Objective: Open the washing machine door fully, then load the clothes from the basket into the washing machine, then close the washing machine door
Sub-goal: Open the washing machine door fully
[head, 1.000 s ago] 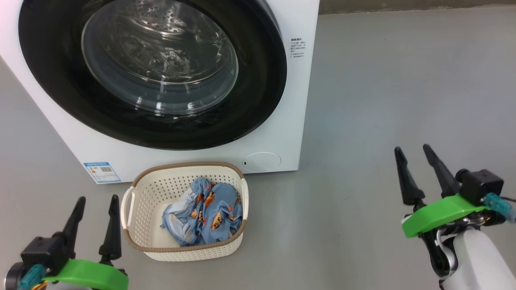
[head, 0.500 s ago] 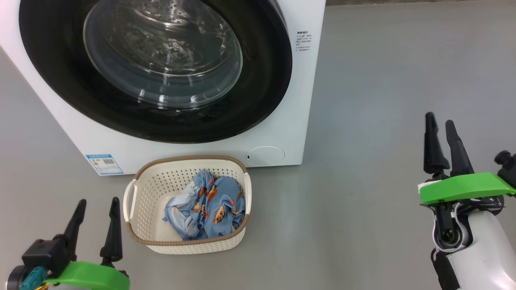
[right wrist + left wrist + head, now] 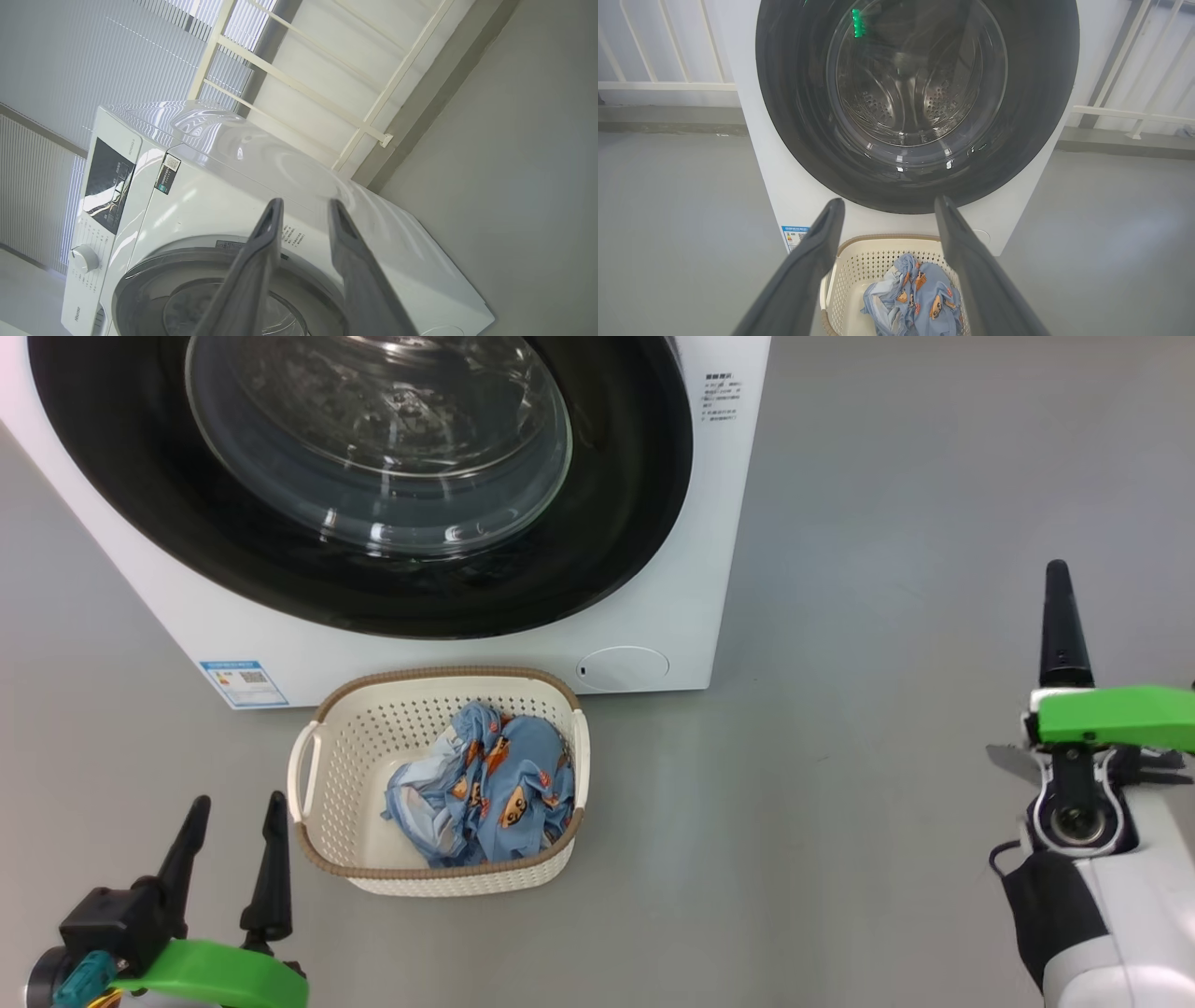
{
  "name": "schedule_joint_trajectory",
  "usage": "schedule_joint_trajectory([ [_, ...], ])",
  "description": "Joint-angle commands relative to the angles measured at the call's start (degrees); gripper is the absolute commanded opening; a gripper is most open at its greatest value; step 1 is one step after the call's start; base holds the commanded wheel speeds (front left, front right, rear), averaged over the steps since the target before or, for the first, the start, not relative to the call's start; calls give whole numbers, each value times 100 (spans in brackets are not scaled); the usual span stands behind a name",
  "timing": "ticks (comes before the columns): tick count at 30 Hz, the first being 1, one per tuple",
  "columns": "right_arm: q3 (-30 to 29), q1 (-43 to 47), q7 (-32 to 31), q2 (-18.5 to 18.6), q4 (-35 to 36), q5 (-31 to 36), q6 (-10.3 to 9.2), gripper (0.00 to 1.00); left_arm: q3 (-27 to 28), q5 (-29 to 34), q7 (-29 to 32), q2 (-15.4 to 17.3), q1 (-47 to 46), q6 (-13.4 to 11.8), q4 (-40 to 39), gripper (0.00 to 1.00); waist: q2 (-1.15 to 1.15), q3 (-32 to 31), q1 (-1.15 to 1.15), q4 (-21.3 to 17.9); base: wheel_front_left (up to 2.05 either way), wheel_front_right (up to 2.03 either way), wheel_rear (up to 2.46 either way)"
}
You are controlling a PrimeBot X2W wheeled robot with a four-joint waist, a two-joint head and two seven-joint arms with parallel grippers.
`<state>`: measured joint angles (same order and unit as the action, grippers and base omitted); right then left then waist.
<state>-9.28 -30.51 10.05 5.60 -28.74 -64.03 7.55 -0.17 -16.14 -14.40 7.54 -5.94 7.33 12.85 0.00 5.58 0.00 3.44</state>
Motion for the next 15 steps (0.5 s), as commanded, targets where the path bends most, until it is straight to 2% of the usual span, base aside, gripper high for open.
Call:
schedule_joint_trajectory([
  [1,95,-231,-74,27,115,-172,-6,0,172,-65,-60,114,-241,15,-112,100,0,41,0,30,0,0,0],
  [9,-47,-644,-499,158,-31,-801,-6,0,141,-115,-60,58,-304,15,-118,100,0,205,0,87,0,0,0],
  [15,-1,-1075,-927,326,-202,-964,-6,0,112,-170,-60,36,-383,15,-94,100,0,371,0,137,0,0,0],
])
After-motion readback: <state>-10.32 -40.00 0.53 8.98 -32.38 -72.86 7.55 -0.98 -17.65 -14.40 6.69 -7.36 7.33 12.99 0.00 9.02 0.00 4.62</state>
